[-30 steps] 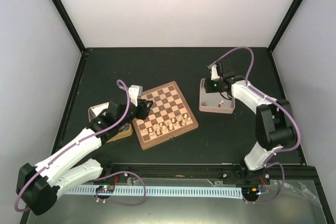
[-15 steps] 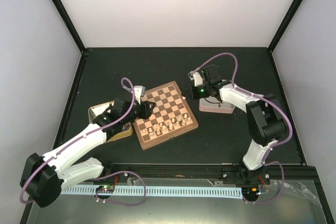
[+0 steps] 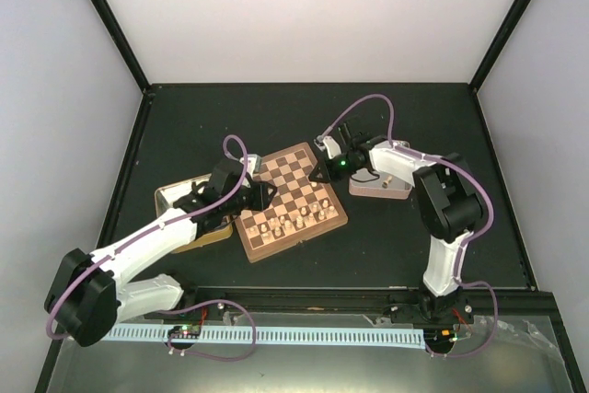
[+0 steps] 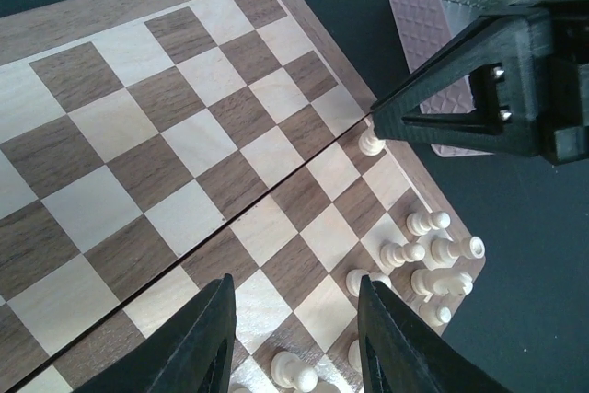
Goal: Set up the chess pieces on the board
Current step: Place the chess piece on the chessboard, then pick up the chess piece from the chessboard.
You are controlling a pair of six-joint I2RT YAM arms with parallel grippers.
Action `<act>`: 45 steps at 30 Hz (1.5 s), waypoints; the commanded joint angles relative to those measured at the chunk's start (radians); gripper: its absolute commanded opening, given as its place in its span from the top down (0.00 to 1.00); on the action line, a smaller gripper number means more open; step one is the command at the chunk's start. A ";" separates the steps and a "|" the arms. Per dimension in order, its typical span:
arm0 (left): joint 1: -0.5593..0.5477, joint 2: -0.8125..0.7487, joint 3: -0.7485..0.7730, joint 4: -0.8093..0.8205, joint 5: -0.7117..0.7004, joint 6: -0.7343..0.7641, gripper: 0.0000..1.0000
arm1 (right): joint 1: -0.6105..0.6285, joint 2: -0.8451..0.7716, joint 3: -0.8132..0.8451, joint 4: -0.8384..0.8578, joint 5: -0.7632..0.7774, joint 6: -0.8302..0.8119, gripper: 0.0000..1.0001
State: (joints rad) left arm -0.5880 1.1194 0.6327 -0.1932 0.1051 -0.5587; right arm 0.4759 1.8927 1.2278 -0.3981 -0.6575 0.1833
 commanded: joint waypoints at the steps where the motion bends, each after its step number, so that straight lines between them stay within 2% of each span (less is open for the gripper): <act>1: 0.008 0.005 0.047 0.011 0.027 -0.007 0.62 | 0.006 0.029 0.022 -0.051 -0.008 -0.043 0.90; 6: 0.008 0.006 0.047 0.009 0.028 -0.005 0.62 | 0.006 0.037 0.037 -0.072 0.009 -0.055 0.84; 10: 0.010 0.002 0.048 0.007 0.027 -0.002 0.62 | 0.006 0.028 0.041 -0.082 0.003 -0.051 0.69; 13: 0.010 0.000 0.048 0.006 0.024 0.001 0.62 | 0.006 0.007 0.041 -0.092 0.045 -0.035 0.62; 16: 0.011 -0.005 0.048 0.003 0.019 0.002 0.62 | 0.013 -0.018 0.050 -0.125 0.104 -0.026 0.60; 20: 0.011 -0.018 0.045 -0.001 0.005 -0.001 0.62 | 0.064 -0.017 0.103 -0.220 0.285 -0.017 0.60; 26: 0.013 -0.045 0.041 -0.015 -0.019 0.001 0.62 | 0.149 0.023 0.167 -0.308 0.475 0.019 0.62; 30: 0.013 -0.054 0.036 -0.022 -0.024 0.006 0.62 | 0.179 0.052 0.206 -0.347 0.557 0.043 0.70; 32: 0.014 -0.058 0.031 -0.019 -0.024 0.005 0.62 | 0.188 0.062 0.218 -0.355 0.575 0.040 0.77; 36: 0.015 -0.059 0.025 -0.011 -0.018 0.003 0.62 | 0.196 0.084 0.256 -0.384 0.618 0.029 0.84; 42: 0.016 -0.066 0.023 -0.011 -0.016 0.005 0.62 | 0.198 0.105 0.288 -0.424 0.617 0.021 0.84; 45: 0.017 -0.066 0.022 -0.011 -0.015 0.005 0.62 | 0.199 0.108 0.287 -0.433 0.596 0.022 0.91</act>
State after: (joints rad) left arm -0.5812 1.0733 0.6357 -0.1951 0.0956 -0.5583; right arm 0.6674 1.9945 1.4937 -0.7902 -0.0689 0.2104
